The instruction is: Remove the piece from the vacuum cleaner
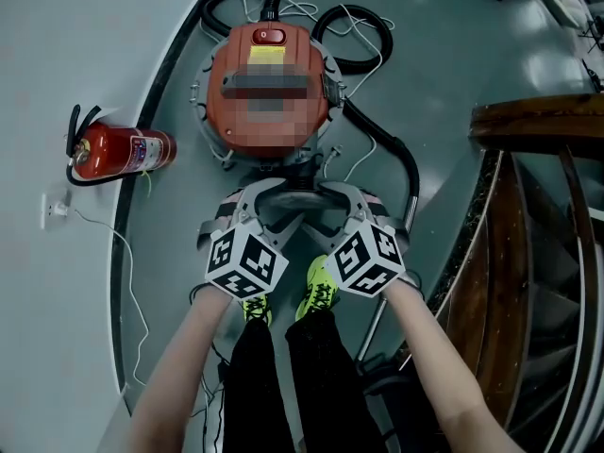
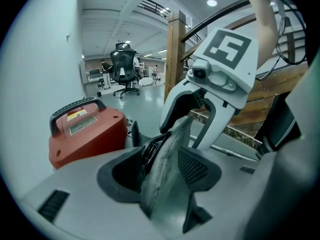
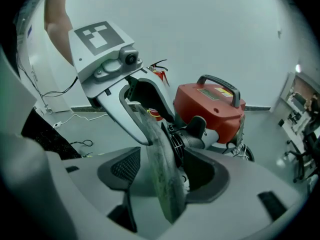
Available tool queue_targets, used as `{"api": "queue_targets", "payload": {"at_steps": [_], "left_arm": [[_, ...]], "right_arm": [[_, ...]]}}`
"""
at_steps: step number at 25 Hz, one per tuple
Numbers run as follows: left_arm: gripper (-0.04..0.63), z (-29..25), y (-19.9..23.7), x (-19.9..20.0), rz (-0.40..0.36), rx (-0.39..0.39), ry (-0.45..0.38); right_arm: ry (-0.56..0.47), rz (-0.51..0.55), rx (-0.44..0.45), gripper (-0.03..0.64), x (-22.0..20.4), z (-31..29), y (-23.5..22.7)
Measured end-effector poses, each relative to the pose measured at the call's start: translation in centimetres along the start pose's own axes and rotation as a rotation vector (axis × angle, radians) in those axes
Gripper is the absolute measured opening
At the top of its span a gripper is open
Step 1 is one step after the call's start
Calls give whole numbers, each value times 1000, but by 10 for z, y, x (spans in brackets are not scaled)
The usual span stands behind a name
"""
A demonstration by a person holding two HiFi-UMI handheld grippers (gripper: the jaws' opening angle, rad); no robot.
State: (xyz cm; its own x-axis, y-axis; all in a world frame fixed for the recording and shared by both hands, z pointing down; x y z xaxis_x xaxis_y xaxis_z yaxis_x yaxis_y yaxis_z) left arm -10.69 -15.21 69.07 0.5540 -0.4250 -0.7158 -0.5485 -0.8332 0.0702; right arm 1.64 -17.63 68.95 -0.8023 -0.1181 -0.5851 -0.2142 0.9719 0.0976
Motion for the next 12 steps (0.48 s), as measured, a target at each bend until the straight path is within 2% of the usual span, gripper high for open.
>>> {"api": "queue_targets", "payload": {"at_steps": [5,8,12], "left_arm": [[221,-7,2,-4,-3,-9,24],[221,-10,3,-6,-16,-17,41],[221,-13,6,-11,-3,-23,53]], "right_arm": [[38,9,25,267,-6,-9,-1],[89,59,41,267,-11,-14,-1],[80,61,41,267,-12,-17,-4]]}}
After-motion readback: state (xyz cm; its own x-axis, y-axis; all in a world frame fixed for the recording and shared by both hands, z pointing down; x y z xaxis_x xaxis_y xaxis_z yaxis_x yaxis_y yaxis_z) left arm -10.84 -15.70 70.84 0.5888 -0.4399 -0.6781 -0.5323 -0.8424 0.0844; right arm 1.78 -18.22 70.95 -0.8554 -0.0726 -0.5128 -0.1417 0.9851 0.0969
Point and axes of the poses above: the fingertips, and each gripper's own axes: z backward along the fingers, y to its left, x out of its top, the point moved 10 cm from there along z, backward along the fingers, and after that the axes turned 7 degrees about -x, right-handed, at the moved point
